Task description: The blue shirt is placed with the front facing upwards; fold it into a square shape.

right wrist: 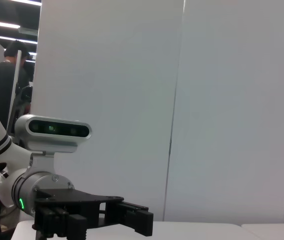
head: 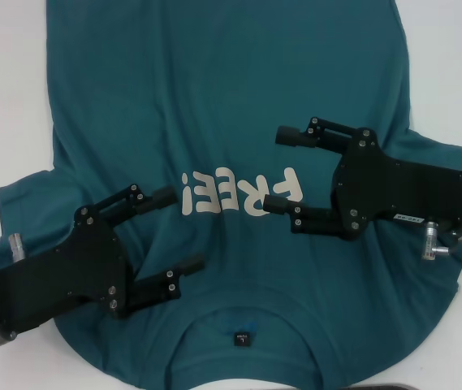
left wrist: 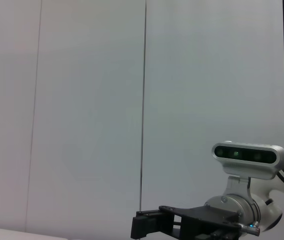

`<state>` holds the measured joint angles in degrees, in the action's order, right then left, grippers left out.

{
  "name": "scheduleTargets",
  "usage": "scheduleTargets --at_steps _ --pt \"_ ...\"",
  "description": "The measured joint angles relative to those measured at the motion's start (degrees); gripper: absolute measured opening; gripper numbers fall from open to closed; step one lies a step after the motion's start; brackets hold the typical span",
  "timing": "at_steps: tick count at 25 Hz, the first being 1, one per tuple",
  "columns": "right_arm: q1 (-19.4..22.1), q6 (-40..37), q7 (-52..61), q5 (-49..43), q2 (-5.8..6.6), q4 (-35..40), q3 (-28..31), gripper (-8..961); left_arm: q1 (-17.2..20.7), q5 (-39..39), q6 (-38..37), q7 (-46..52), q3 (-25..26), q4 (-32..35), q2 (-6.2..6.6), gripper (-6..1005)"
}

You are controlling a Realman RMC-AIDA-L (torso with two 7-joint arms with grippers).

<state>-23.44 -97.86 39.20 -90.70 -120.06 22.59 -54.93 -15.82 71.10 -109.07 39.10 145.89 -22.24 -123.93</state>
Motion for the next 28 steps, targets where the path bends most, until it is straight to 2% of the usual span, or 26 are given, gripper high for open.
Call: scheduleTargets --at_steps 21,25,28 --pt "-0.1 0.08 0.0 0.0 0.0 0.0 0.0 802 0.0 0.0 0.08 1.2 0.01 0.18 0.0 765" --pt "-0.06 -0.08 0.0 0.0 0.0 0.0 0.0 802 0.09 -0.01 -0.14 10.03 1.44 -0.37 0.28 764" --pt "-0.04 -0.1 0.0 0.0 0.0 0.0 0.0 803 0.02 -0.01 -0.45 27.06 3.68 -3.18 0.97 762"
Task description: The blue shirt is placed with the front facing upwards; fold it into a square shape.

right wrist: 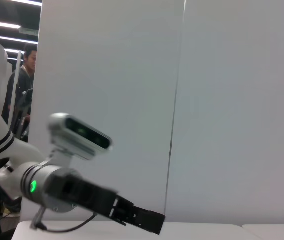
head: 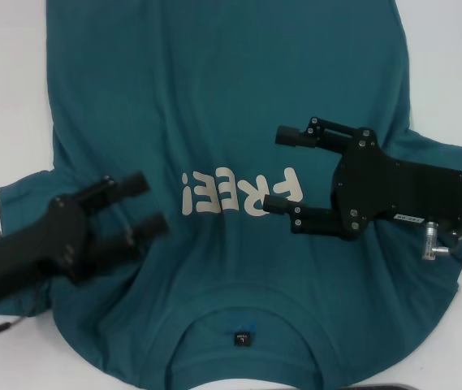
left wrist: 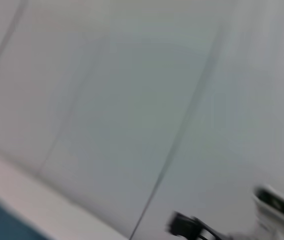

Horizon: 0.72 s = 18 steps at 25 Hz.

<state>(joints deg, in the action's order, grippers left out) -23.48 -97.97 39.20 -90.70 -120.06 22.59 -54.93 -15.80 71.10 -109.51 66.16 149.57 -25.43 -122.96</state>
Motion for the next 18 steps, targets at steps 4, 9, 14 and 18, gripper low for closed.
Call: scheduleTargets --at_steps 4,9,14,18 --pt "0.12 -0.17 0.0 0.0 0.0 0.0 -0.01 803 -0.36 -0.29 4.49 28.13 3.53 -3.57 1.29 759" --pt "0.44 -0.57 0.0 0.0 0.03 0.0 -0.07 803 -0.22 -2.76 13.43 53.74 2.97 -4.26 4.03 755" --pt "0.74 -0.73 0.0 0.0 0.09 0.0 -0.01 803 -0.57 -7.6 13.18 61.44 2.78 -7.21 5.51 751" --pt "0.79 -0.74 0.0 0.0 0.09 0.0 0.0 803 -0.72 -12.54 11.69 66.21 3.01 -11.98 6.33 749"
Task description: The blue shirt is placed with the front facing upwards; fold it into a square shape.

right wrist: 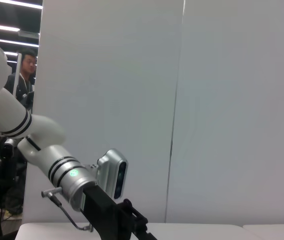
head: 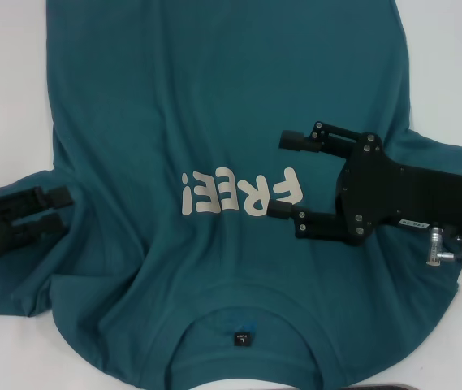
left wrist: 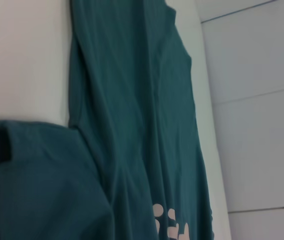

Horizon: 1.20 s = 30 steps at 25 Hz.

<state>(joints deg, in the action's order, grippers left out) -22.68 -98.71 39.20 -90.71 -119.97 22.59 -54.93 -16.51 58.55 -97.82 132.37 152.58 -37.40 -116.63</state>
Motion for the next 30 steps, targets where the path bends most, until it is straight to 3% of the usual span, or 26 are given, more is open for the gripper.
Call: scheduleTargets --at_steps 10,16,30 --pt "0.0 0.0 0.0 0.0 0.06 0.05 0.0 803 0.58 -4.35 -3.45 3.86 1.28 -5.19 2.11 717" --pt "0.09 0.01 0.0 0.0 0.09 0.07 0.0 803 0.16 -8.59 -3.84 4.98 6.11 -6.78 2.84 717" --pt "0.12 0.03 0.0 0.0 0.09 0.11 0.17 803 0.14 -12.06 -0.06 7.82 7.86 -6.22 2.99 717"
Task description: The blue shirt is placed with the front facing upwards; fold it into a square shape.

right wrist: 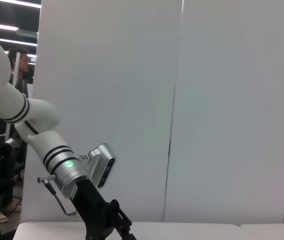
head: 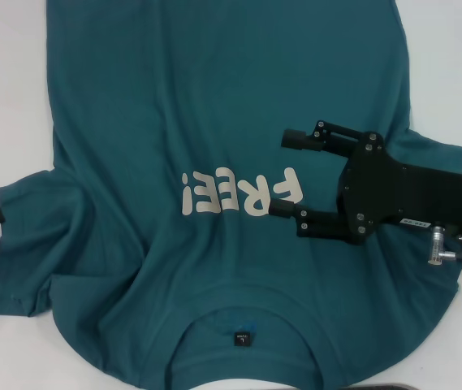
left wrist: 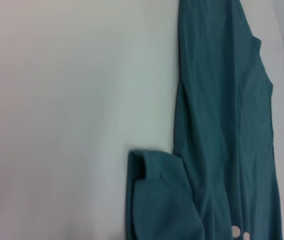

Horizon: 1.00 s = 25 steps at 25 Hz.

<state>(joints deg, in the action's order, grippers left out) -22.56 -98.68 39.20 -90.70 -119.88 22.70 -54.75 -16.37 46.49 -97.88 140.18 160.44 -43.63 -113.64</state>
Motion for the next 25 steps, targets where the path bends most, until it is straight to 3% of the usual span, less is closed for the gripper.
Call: scheduleTargets --at_steps 25 --pt "0.02 -0.03 0.0 0.0 0.0 -0.03 0.0 804 -0.66 -2.19 2.48 -0.51 -0.28 1.76 -0.14 698"
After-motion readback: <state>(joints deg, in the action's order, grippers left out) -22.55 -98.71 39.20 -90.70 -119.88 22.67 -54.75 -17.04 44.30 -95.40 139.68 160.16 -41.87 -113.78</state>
